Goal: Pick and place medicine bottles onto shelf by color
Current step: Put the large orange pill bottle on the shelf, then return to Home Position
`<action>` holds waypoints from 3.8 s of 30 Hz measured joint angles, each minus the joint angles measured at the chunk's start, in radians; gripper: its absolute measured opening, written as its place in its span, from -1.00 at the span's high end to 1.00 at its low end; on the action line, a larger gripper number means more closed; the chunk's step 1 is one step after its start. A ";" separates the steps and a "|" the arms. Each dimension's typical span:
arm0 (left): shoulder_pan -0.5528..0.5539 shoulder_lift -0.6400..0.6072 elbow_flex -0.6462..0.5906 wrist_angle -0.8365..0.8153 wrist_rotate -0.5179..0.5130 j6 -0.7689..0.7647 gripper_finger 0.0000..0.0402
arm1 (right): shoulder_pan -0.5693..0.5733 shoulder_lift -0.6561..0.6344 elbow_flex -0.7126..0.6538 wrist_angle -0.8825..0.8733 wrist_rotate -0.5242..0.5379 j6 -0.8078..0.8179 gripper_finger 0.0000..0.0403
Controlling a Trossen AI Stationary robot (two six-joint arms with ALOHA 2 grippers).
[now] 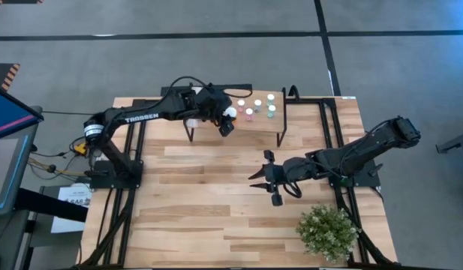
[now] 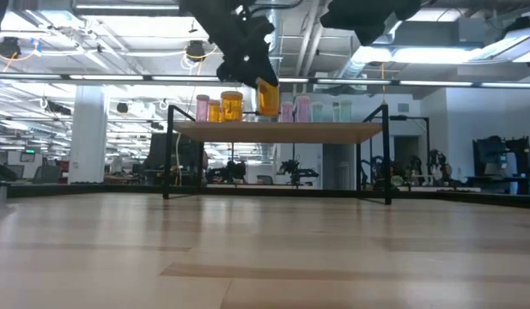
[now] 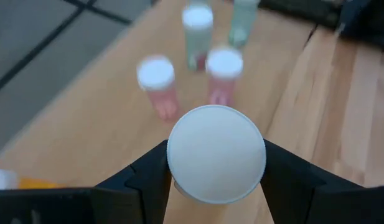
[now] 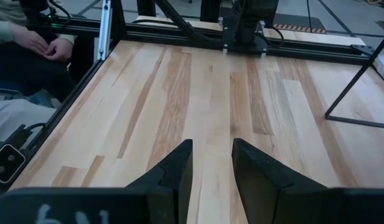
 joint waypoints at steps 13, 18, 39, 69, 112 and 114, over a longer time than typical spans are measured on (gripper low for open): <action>0.018 0.036 -0.002 -0.021 -0.012 0.013 0.04 | 0.000 0.000 -0.001 -0.008 0.000 0.000 0.34; 0.020 0.036 -0.002 -0.023 -0.023 0.013 0.04 | 0.000 0.000 -0.001 -0.007 0.000 0.000 0.34; 0.020 0.036 -0.002 0.021 -0.023 0.014 -0.15 | 0.000 0.000 -0.001 -0.007 0.000 0.000 0.34; -0.072 -0.184 -0.007 0.030 -0.052 0.133 -0.11 | 0.003 -0.011 -0.001 -0.007 -0.019 -0.041 0.34; -0.502 -1.292 -1.160 0.662 -0.041 0.065 1.00 | -0.247 -0.628 -0.590 0.381 -0.167 -0.131 0.67; -0.502 -1.345 -1.188 0.659 -0.030 0.065 1.00 | -0.263 -0.653 -0.625 0.403 -0.167 -0.129 0.71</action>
